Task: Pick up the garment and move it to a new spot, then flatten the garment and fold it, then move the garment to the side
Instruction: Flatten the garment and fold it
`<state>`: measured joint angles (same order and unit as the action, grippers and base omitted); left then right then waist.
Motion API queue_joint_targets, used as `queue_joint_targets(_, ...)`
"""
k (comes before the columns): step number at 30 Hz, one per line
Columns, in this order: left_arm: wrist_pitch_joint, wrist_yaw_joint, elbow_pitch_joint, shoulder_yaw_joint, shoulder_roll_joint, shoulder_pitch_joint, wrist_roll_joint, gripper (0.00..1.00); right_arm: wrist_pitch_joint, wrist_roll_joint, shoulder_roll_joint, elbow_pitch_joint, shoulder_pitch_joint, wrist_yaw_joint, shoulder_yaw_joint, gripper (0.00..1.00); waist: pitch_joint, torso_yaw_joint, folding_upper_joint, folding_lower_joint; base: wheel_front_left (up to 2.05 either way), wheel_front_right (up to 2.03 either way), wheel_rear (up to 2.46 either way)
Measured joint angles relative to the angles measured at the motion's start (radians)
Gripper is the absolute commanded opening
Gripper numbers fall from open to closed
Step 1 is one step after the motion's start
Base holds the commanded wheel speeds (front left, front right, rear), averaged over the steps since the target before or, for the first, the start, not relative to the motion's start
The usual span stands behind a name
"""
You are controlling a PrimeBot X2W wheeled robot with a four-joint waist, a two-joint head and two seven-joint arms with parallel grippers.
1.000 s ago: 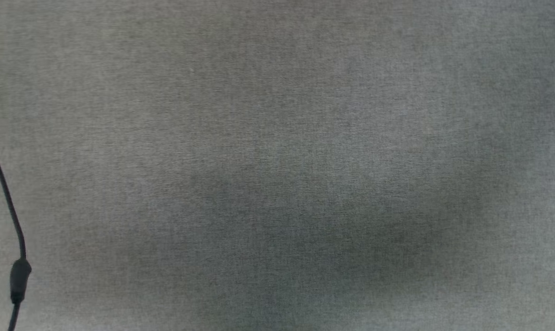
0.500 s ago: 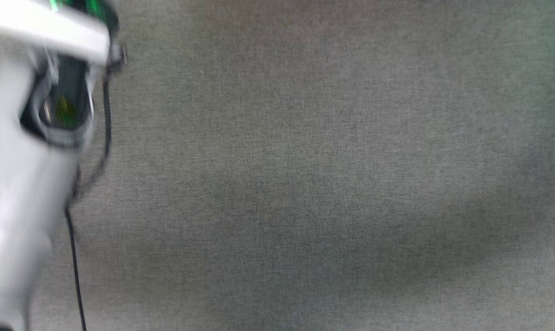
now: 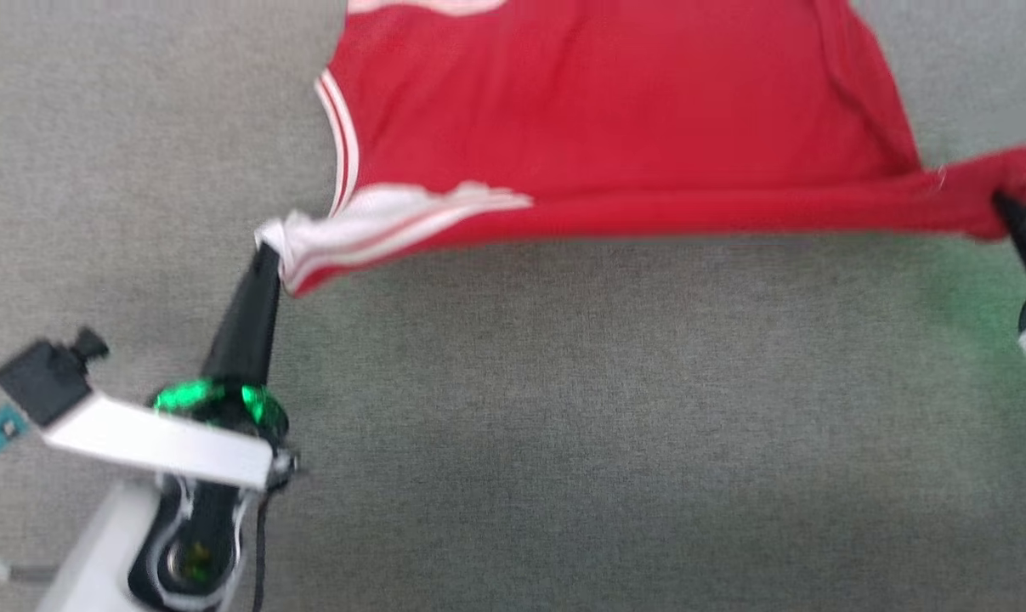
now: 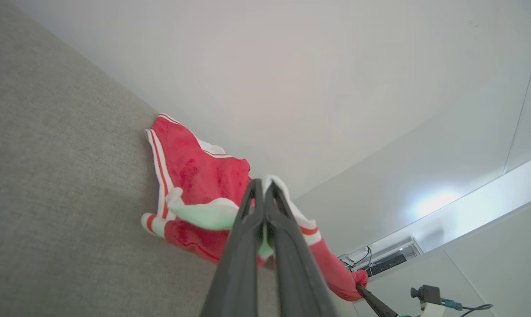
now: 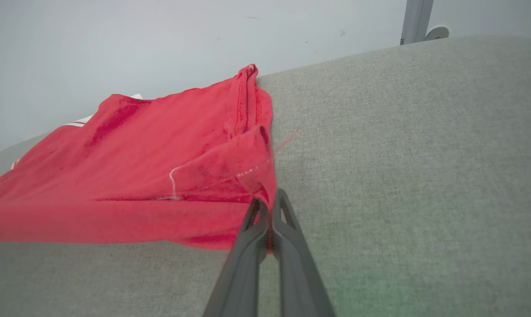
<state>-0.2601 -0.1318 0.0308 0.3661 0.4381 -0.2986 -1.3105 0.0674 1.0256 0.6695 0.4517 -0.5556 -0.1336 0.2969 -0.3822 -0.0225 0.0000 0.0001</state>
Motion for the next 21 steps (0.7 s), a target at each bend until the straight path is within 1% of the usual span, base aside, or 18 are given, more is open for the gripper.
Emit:
queue_joint_targets(3, 0.0, 0.0, 0.037, -0.007, -0.004, 0.084, 0.017, 0.0, 0.003, 0.013, 0.006, -0.048, 0.084, 0.0, -0.019, 0.0, 0.028, 0.001, 0.0, 0.0, 0.0, 0.0, 0.0)
queue_joint_targets(5, 0.0, 0.0, 0.07, -0.027, -0.018, 0.141, 0.016, 0.0, 0.011, 0.016, 0.011, -0.078, 0.142, 0.0, -0.035, 0.0, 0.043, 0.0, 0.0, 0.0, 0.0, 0.0, 0.0)
queue_joint_targets(9, 0.0, 0.0, 0.123, -0.029, -0.018, 0.246, 0.027, 0.0, 0.019, -0.002, 0.016, -0.135, 0.244, 0.0, -0.072, 0.0, 0.054, -0.007, 0.0, 0.0, 0.0, 0.0, 0.0)
queue_joint_targets(15, 0.0, 0.0, 0.201, -0.043, -0.03, 0.386, 0.054, 0.0, 0.049, -0.027, 0.001, -0.226, 0.388, 0.0, -0.156, 0.0, 0.063, -0.013, 0.0, 0.0, 0.0, 0.0, 0.0)
queue_joint_targets(17, 0.0, 0.0, 0.222, -0.041, -0.03, 0.418, 0.06, 0.0, 0.063, -0.04, -0.004, -0.257, 0.433, 0.0, -0.193, 0.0, 0.065, -0.011, 0.0, 0.0, 0.0, 0.0, 0.0)
queue_joint_targets(18, 0.0, 0.0, 0.234, -0.039, -0.028, 0.435, 0.069, 0.0, 0.075, -0.05, -0.018, -0.287, 0.466, 0.0, -0.231, 0.0, 0.068, -0.01, 0.0, 0.0, 0.0, 0.0, 0.0)
queue_joint_targets(20, 0.0, 0.0, 0.242, -0.039, -0.026, 0.435, 0.072, 0.0, 0.095, -0.065, -0.034, -0.313, 0.486, 0.0, -0.265, 0.0, 0.071, -0.009, 0.0, 0.0, 0.0, 0.0, 0.0)
queue_joint_targets(21, 0.0, 0.0, 0.242, -0.039, -0.026, 0.435, 0.072, 0.0, 0.095, -0.065, -0.034, -0.313, 0.486, 0.0, -0.265, 0.0, 0.071, -0.009, 0.0, 0.0, 0.0, 0.0, 0.0)
